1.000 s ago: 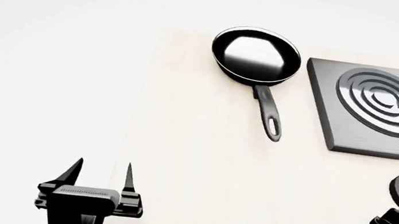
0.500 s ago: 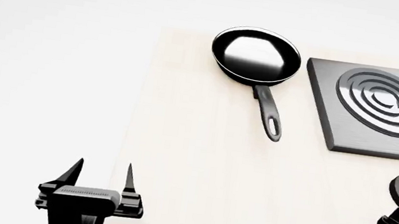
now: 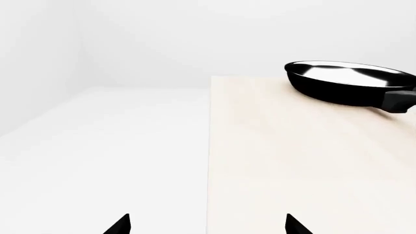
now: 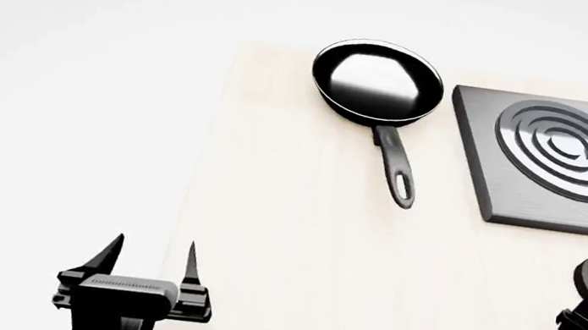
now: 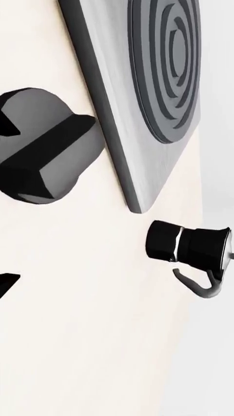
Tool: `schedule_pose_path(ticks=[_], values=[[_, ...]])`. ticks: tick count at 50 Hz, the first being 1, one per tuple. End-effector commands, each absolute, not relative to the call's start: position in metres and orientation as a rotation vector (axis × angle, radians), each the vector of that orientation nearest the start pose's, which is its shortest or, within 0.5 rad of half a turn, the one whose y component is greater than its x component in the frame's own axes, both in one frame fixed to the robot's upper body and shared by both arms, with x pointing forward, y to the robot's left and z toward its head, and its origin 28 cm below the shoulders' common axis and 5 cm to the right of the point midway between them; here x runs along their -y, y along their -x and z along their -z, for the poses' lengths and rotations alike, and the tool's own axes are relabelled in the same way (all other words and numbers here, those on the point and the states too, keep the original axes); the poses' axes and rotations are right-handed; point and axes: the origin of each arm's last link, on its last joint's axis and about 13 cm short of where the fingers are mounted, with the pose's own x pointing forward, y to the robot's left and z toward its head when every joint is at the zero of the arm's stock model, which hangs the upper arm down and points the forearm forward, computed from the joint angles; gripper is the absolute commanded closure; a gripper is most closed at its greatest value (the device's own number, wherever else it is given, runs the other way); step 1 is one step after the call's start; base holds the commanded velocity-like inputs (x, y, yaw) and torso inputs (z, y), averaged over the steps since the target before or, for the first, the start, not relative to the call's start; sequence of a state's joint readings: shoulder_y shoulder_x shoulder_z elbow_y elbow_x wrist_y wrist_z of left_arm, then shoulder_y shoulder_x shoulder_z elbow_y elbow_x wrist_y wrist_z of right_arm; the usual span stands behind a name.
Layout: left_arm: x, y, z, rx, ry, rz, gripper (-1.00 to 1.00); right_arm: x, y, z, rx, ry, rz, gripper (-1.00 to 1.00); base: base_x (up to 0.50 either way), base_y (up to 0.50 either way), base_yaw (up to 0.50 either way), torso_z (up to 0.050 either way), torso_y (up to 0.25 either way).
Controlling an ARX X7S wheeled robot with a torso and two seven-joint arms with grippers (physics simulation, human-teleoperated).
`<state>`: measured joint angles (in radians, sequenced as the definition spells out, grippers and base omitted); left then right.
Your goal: Turn on the stove and put the frying pan on it.
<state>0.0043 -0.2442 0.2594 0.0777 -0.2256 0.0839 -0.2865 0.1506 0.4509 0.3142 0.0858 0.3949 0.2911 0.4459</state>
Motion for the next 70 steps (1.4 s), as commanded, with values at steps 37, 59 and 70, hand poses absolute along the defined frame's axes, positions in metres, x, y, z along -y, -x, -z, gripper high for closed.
schedule_pose_path(ticks=[37, 59, 70], values=[[-0.208, -0.204, -0.026, 0.085, 0.015, -0.016, -1.00, 0.290, -0.236, -0.059, -0.123, 0.001, 0.836, -1.00, 0.00, 0.00, 0.00, 0.000, 0.000], [-0.207, -0.206, -0.025, 0.083, 0.013, -0.014, -1.00, 0.296, -0.242, -0.073, -0.114, 0.015, 0.837, -1.00, 0.00, 0.00, 0.00, 0.000, 0.000], [-0.207, -0.206, -0.026, 0.084, 0.014, -0.014, -1.00, 0.302, -0.244, -0.081, -0.113, -0.009, 0.832, -1.00, 0.00, 0.00, 0.00, 0.000, 0.000]])
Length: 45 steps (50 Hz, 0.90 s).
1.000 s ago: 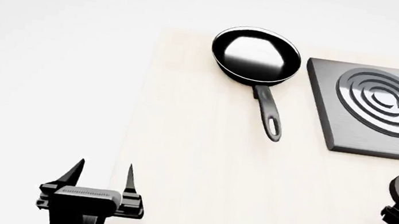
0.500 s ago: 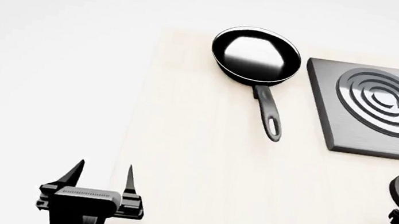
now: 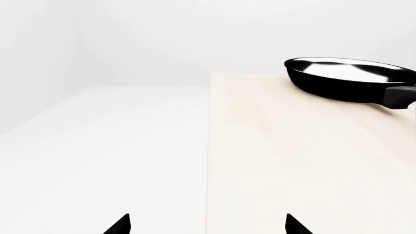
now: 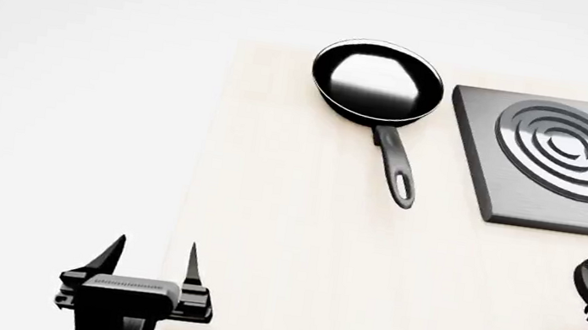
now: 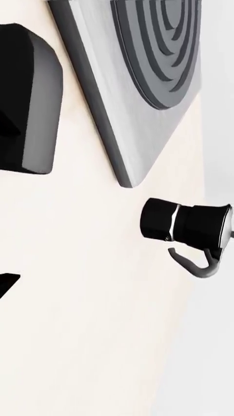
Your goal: Turn on the stove and put the frying pan on it.
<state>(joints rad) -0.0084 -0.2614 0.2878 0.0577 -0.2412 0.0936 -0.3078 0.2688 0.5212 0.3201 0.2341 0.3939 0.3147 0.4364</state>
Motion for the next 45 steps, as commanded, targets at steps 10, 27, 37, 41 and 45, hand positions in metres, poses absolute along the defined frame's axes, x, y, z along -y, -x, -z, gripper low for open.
schedule_pose_path(ticks=[10, 27, 37, 41, 45], values=[[-0.207, -0.206, -0.026, 0.085, 0.014, -0.015, -1.00, 0.306, -0.245, -0.077, -0.130, -0.023, 0.827, -1.00, 0.00, 0.00, 0.00, 0.000, 0.000], [-0.207, -0.205, -0.026, 0.085, 0.011, -0.015, -1.00, 0.311, -0.245, -0.076, -0.134, -0.025, 0.834, -1.00, 0.00, 0.00, 0.00, 0.000, 0.000], [-0.207, -0.205, -0.026, 0.085, 0.010, -0.016, -1.00, 0.314, -0.249, -0.076, -0.137, -0.020, 0.838, -1.00, 0.00, 0.00, 0.00, 0.000, 0.000], [-0.208, -0.205, -0.025, 0.085, 0.009, -0.016, -1.00, 0.314, -0.250, -0.076, -0.139, -0.020, 0.839, -1.00, 0.00, 0.00, 0.00, 0.000, 0.000], [-0.207, -0.206, -0.025, 0.084, 0.009, -0.017, -1.00, 0.313, -0.251, -0.074, -0.142, -0.020, 0.837, -1.00, 0.00, 0.00, 0.00, 0.000, 0.000]])
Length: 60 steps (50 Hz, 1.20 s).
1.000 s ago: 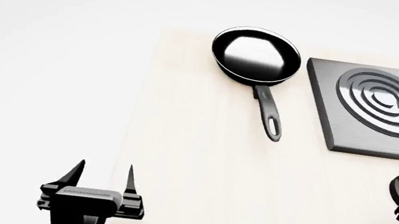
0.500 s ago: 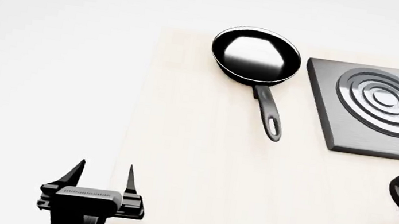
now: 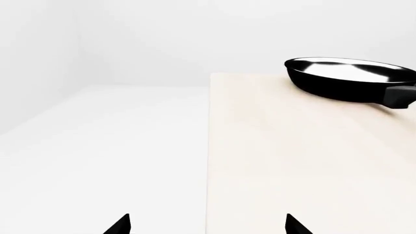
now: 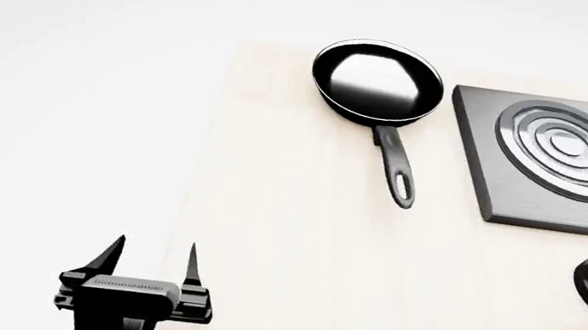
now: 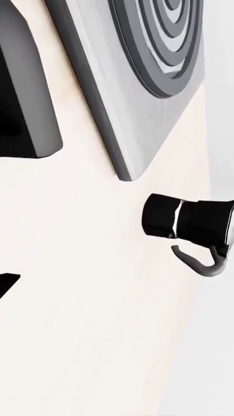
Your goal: Turn on the stove and put the frying pan on it.
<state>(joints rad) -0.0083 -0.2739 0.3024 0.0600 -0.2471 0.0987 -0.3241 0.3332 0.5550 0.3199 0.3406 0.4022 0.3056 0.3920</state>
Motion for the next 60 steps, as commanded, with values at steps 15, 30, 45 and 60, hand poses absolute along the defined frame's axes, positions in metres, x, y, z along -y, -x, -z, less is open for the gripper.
schedule_pose_path(ticks=[15, 30, 45, 60], values=[[-0.207, -0.206, -0.025, 0.083, 0.008, -0.014, -1.00, 0.315, -0.259, -0.076, -0.145, -0.019, 0.836, -1.00, 0.00, 0.00, 0.00, 0.000, 0.000], [-0.207, -0.205, -0.026, 0.084, 0.013, -0.014, -1.00, 0.312, -0.237, -0.089, -0.109, -0.035, 0.853, -1.00, 0.00, 0.00, 0.00, 0.000, 0.000], [-0.206, -0.205, -0.027, 0.087, 0.018, -0.011, -1.00, 0.283, -0.192, -0.158, 0.019, 0.060, 0.817, -1.00, 0.00, 0.00, 0.00, 0.000, 0.000], [-0.207, -0.203, -0.026, 0.091, 0.010, -0.015, -1.00, 0.234, -0.200, -0.215, 0.100, 0.083, 0.534, -1.00, 0.00, 0.00, 0.00, 0.000, 0.000]])
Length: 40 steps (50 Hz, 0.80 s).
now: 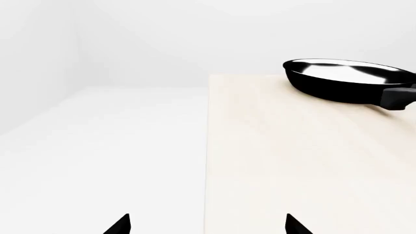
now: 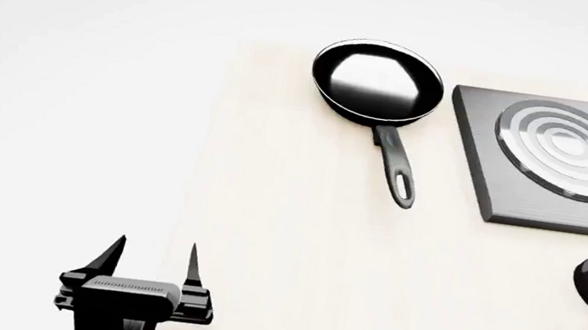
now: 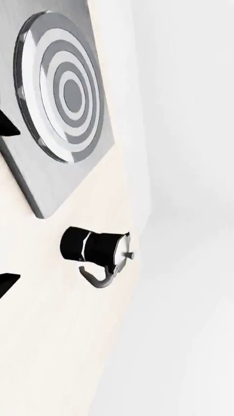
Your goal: Turn on the stove and put the frying pan on it.
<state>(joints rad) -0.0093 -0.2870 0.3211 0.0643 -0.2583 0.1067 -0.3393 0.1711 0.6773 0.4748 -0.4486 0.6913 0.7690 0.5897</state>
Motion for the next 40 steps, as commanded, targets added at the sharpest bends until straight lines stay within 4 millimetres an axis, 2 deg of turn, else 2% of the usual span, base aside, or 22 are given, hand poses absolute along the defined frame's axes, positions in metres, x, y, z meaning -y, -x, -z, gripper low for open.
schedule_pose_path(ticks=[1, 7, 9, 10, 11, 12, 16, 19, 20, 21, 23, 30, 35, 40], values=[[-0.208, -0.203, -0.026, 0.091, 0.010, -0.015, -1.00, 0.231, -0.202, -0.218, 0.101, 0.090, 0.512, -1.00, 0.00, 0.00, 0.00, 0.000, 0.000], [-0.207, -0.205, -0.026, 0.090, 0.012, -0.016, -1.00, 0.216, -0.213, -0.238, 0.134, 0.095, 0.383, -1.00, 0.00, 0.00, 0.00, 0.000, 0.000], [-0.207, -0.205, -0.026, 0.090, 0.011, -0.015, -1.00, 0.210, -0.219, -0.244, 0.184, 0.013, 0.250, -1.00, 0.00, 0.00, 0.00, 0.000, 0.000], [-0.207, -0.205, -0.026, 0.090, 0.011, -0.015, -1.00, 0.208, -0.220, -0.247, 0.190, -0.003, 0.254, -1.00, 0.00, 0.00, 0.00, 0.000, 0.000], [-0.207, -0.205, -0.026, 0.090, 0.010, -0.015, -1.00, 0.203, -0.225, -0.250, 0.121, 0.053, 0.220, -1.00, 0.00, 0.00, 0.00, 0.000, 0.000], [-0.207, -0.205, -0.026, 0.089, 0.011, -0.015, -1.00, 0.199, -0.228, -0.256, 0.173, -0.042, 0.186, -1.00, 0.00, 0.00, 0.00, 0.000, 0.000], [-0.208, -0.205, -0.026, 0.088, 0.011, -0.016, -1.00, 0.190, -0.235, -0.266, 0.093, 0.028, 0.154, -1.00, 0.00, 0.00, 0.00, 0.000, 0.000], [-0.208, -0.204, -0.026, 0.089, 0.010, -0.015, -1.00, 0.185, -0.241, -0.277, 0.000, -0.009, 0.091, -1.00, 0.00, 0.00, 0.00, 0.000, 0.000], [-0.208, -0.204, -0.026, 0.089, 0.010, -0.015, -1.00, 0.183, -0.246, -0.283, -0.016, 0.028, 0.027, -1.00, 0.00, 0.00, 0.00, 0.000, 0.000], [-0.208, -0.204, -0.026, 0.089, 0.010, -0.015, -1.00, 0.182, -0.247, -0.285, -0.033, 0.066, 0.067, -1.00, 0.00, 0.00, 0.00, 0.000, 0.000], [-0.208, -0.204, -0.026, 0.089, 0.010, -0.014, -1.00, 0.178, -0.254, -0.294, -0.083, -0.012, 0.004, -1.00, 0.00, 0.00, 0.00, 0.000, 0.000], [-0.208, -0.204, -0.027, 0.090, 0.009, -0.014, -1.00, 0.175, -0.277, -0.302, -0.187, 0.021, -0.030, -1.00, 0.00, 0.00, 0.00, 0.000, 0.000], [-0.207, -0.204, -0.027, 0.092, 0.009, -0.015, -1.00, 0.172, -0.298, -0.300, -0.297, -0.013, -0.064, -1.00, 0.00, 0.00, 0.00, 0.000, 0.000], [-0.208, -0.203, -0.027, 0.092, 0.013, -0.017, -1.00, 0.171, -0.320, -0.298, -0.333, -0.012, -0.051, -1.00, 0.00, 0.00, 0.00, 0.000, 0.000]])
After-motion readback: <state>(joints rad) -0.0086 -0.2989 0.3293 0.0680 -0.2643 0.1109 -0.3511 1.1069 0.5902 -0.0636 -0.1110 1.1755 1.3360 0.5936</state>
